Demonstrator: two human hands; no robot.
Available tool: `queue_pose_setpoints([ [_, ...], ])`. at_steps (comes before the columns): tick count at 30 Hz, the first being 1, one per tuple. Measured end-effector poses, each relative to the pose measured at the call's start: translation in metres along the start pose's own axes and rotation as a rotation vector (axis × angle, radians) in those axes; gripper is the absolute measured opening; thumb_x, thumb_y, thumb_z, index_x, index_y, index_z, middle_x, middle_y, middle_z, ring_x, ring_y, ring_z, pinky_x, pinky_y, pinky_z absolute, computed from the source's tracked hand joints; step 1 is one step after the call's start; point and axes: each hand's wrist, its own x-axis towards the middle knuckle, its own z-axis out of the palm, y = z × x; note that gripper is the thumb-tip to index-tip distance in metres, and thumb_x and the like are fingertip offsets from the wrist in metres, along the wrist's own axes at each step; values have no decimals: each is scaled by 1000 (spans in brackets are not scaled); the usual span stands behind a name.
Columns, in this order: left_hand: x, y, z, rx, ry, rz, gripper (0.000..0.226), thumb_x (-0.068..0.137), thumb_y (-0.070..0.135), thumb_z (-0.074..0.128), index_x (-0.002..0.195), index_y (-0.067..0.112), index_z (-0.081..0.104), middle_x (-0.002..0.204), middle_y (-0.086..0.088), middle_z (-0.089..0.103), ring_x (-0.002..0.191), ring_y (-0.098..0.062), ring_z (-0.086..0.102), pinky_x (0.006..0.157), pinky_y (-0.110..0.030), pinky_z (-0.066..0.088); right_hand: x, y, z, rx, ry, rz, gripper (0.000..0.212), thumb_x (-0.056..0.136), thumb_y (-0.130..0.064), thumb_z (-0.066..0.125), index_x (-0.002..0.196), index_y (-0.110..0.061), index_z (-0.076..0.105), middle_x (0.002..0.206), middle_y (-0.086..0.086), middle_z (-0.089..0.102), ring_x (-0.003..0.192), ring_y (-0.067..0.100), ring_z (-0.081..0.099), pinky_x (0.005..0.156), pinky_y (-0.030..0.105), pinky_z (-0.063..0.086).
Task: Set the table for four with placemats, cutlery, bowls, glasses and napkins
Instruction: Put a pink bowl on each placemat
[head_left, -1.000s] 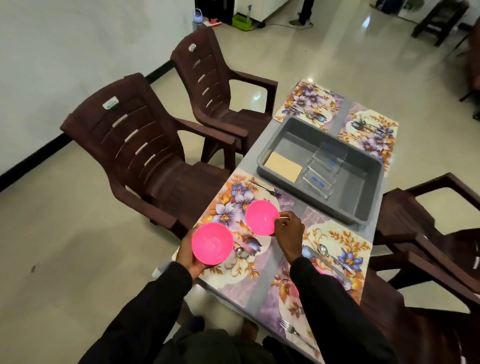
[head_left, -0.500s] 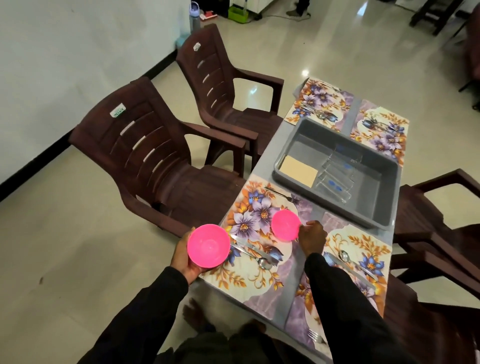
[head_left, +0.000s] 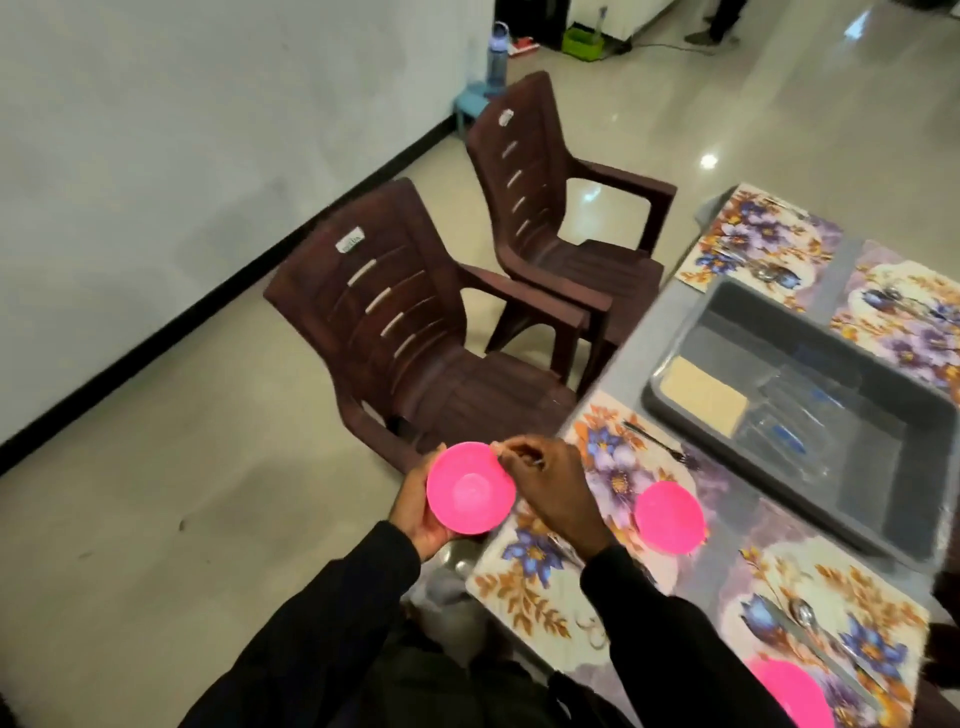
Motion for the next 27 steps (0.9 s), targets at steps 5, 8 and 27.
queue_pose_setpoints([
  [5, 3, 76, -47, -38, 44, 91, 41, 96, 47, 57, 122, 15, 64, 116, -20, 68, 109, -42, 62, 97, -60, 48, 53, -32, 80, -214, -34, -126, 16, 81, -33, 78, 91, -20, 77, 87, -8, 69, 75, 5, 63, 69, 21, 50],
  [8, 10, 124, -84, -24, 65, 142, 42, 97, 50, 55, 122, 19, 65, 117, -19, 68, 109, -42, 62, 92, -59, 50, 85, -52, 131, -289, -30, -208, 13, 87, -32, 70, 91, -22, 75, 87, -8, 66, 76, 7, 61, 69, 30, 51],
  [27, 6, 440, -246, -124, 8, 180, 40, 98, 54, 51, 121, 23, 65, 116, -15, 67, 105, -39, 61, 89, -55, 51, 257, -241, 394, -369, -33, -407, 18, 99, -24, 64, 106, -11, 75, 93, 4, 73, 79, 17, 66, 68, 31, 55],
])
